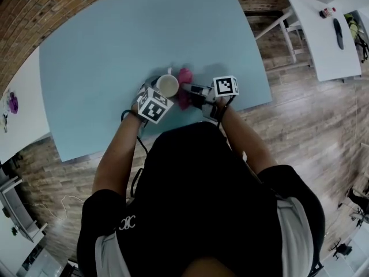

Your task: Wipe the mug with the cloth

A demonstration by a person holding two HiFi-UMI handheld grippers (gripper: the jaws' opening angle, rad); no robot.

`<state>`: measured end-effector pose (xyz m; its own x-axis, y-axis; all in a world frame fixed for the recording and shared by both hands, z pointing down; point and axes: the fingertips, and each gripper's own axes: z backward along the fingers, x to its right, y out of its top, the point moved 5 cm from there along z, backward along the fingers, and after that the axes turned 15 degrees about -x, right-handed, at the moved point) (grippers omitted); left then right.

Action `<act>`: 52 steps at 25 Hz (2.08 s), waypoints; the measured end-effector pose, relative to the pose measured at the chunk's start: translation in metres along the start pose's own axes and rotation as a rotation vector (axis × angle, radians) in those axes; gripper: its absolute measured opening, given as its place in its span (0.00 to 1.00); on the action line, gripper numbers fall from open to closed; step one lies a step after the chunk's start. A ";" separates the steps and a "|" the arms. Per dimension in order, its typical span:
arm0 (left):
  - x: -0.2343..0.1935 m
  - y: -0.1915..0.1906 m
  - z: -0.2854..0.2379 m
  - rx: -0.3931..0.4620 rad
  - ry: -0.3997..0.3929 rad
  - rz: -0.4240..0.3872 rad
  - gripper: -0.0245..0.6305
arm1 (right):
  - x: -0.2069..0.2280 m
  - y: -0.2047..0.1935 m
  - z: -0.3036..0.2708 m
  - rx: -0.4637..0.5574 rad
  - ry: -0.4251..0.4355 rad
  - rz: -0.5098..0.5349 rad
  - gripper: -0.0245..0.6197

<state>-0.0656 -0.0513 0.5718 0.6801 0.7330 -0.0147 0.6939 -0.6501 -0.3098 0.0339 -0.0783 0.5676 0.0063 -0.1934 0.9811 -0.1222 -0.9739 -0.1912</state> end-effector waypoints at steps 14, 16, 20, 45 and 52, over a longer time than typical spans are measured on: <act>0.010 -0.027 0.011 0.010 0.040 0.022 0.70 | 0.012 0.018 0.000 0.011 -0.020 0.012 0.09; 0.014 -0.034 0.014 0.004 0.030 0.009 0.81 | 0.013 0.015 0.004 0.015 -0.022 0.000 0.09; 0.012 -0.044 0.019 -0.003 0.050 -0.036 0.83 | 0.008 0.008 0.003 -0.001 0.001 -0.005 0.09; 0.018 -0.057 0.015 -0.043 0.073 -0.042 0.41 | -0.048 -0.046 -0.022 -0.094 0.087 -0.006 0.09; 0.029 -0.057 0.015 -0.034 0.062 -0.058 0.35 | -0.013 -0.034 -0.004 0.000 -0.089 -0.031 0.10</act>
<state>-0.0886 0.0102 0.5748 0.6510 0.7566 0.0615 0.7395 -0.6138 -0.2763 0.0337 -0.0420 0.5613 0.0978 -0.1731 0.9800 -0.1208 -0.9795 -0.1610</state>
